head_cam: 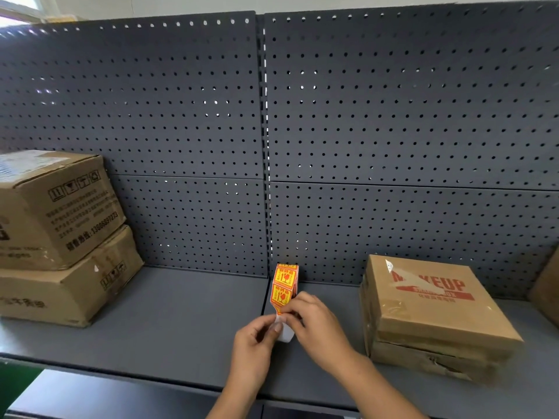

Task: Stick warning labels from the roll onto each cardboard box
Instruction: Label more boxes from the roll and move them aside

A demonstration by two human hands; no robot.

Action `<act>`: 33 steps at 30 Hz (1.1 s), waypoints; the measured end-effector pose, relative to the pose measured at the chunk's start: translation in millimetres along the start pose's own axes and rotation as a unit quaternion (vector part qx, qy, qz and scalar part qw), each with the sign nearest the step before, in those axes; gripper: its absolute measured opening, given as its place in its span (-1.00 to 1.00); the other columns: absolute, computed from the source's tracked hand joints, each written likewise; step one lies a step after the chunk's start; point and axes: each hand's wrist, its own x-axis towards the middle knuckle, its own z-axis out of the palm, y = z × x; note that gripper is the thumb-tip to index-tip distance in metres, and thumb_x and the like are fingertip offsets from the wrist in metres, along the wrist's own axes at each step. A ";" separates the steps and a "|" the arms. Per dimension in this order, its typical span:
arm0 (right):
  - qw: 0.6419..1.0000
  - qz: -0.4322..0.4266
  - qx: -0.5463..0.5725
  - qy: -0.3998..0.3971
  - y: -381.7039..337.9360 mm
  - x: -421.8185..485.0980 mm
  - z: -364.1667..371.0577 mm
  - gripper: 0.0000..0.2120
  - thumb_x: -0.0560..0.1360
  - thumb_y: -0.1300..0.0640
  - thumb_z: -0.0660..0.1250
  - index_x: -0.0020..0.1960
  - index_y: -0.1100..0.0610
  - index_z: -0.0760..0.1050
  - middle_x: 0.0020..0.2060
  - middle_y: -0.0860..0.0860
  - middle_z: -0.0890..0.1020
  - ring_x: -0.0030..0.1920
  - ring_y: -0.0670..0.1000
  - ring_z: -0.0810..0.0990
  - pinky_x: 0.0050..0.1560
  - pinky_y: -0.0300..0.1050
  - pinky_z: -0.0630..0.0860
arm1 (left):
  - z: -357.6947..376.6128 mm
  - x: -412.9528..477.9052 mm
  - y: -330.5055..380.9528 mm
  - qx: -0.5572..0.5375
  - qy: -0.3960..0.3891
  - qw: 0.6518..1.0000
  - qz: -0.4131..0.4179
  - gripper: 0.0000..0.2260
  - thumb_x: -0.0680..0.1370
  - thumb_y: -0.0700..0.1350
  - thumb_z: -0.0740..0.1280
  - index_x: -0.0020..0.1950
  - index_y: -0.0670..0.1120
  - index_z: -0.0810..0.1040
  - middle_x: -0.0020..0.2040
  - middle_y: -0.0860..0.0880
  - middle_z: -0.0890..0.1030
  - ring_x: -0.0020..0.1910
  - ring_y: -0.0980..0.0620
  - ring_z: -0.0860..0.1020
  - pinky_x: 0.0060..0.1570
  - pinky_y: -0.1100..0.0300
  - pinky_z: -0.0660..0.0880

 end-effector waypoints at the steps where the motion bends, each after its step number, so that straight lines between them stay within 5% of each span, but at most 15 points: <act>1: 1.000 0.005 0.010 -0.004 1.5 0.6 0.5 -0.87 0.65 0.02 0.34 0.09 -0.01 0.65 -0.02 -0.18 0.54 0.06 -0.16 0.48 0.05 -0.12 0.53 | -1.4 1.3 -0.4 0.007 -0.004 1.000 0.000 -0.79 0.62 -0.28 0.40 0.04 0.01 0.75 -0.06 0.08 0.77 0.00 0.13 0.70 0.00 0.32 0.57; 7: 1.000 0.012 0.014 0.002 3.9 1.6 1.3 -0.86 0.66 0.04 0.30 0.07 0.00 0.64 -0.04 -0.18 0.54 0.03 -0.14 0.49 0.00 -0.14 0.53 | -1.6 3.6 -1.6 0.023 0.006 1.000 -0.004 -0.69 0.61 -0.32 0.41 0.01 0.12 0.72 -0.06 0.19 0.76 -0.02 0.23 0.69 -0.04 0.41 0.54; 15: 0.999 0.029 -0.012 0.017 -1.7 -3.0 4.7 -0.81 0.66 -0.02 0.27 0.15 -0.04 0.63 0.03 -0.16 0.61 0.04 -0.13 0.55 0.01 -0.09 0.58 | 8.9 -5.3 7.5 -0.030 0.011 0.999 -0.008 -0.87 0.66 -0.10 0.38 0.05 -0.02 0.74 -0.06 0.05 0.76 -0.04 0.16 0.70 -0.07 0.33 0.57; 21: 0.996 0.083 0.009 0.027 0.0 -0.5 7.7 -0.86 0.62 0.06 0.29 0.02 0.03 0.63 -0.09 -0.13 0.61 -0.09 -0.09 0.58 -0.12 -0.11 0.57 | 8.7 -2.0 1.6 -0.001 0.048 0.998 -0.033 -0.86 0.65 -0.18 0.39 0.06 0.03 0.71 -0.11 0.15 0.76 -0.06 0.23 0.69 -0.12 0.37 0.57; 27: 0.983 0.136 0.099 0.068 6.6 3.7 4.6 -0.80 0.58 0.21 0.34 -0.19 0.00 0.49 -0.26 -0.07 0.57 -0.29 -0.12 0.49 -0.32 -0.34 0.35 | 13.1 4.4 -0.1 0.070 0.076 0.994 -0.044 -0.88 0.65 -0.16 0.39 0.00 0.04 0.66 -0.10 0.15 0.72 -0.14 0.33 0.65 -0.17 0.45 0.51; 30: 0.978 0.154 0.114 0.083 9.8 5.4 -4.6 -0.80 0.59 0.21 0.33 -0.20 0.05 0.52 -0.29 -0.05 0.60 -0.29 -0.11 0.51 -0.32 -0.28 0.42 | 13.1 5.8 -4.5 0.110 0.094 0.988 -0.051 -0.95 0.63 -0.11 0.42 0.02 0.04 0.67 -0.09 0.15 0.72 -0.12 0.30 0.65 -0.14 0.36 0.53; 33: 0.972 0.164 0.128 0.110 8.0 8.8 -23.3 -0.79 0.58 0.21 0.32 -0.21 0.03 0.52 -0.31 -0.04 0.62 -0.28 0.00 0.62 -0.27 0.05 0.62 | 11.8 5.5 -7.7 0.132 0.105 0.984 -0.056 -0.95 0.62 -0.09 0.43 0.05 0.02 0.68 -0.11 0.15 0.72 -0.09 0.25 0.66 -0.14 0.32 0.53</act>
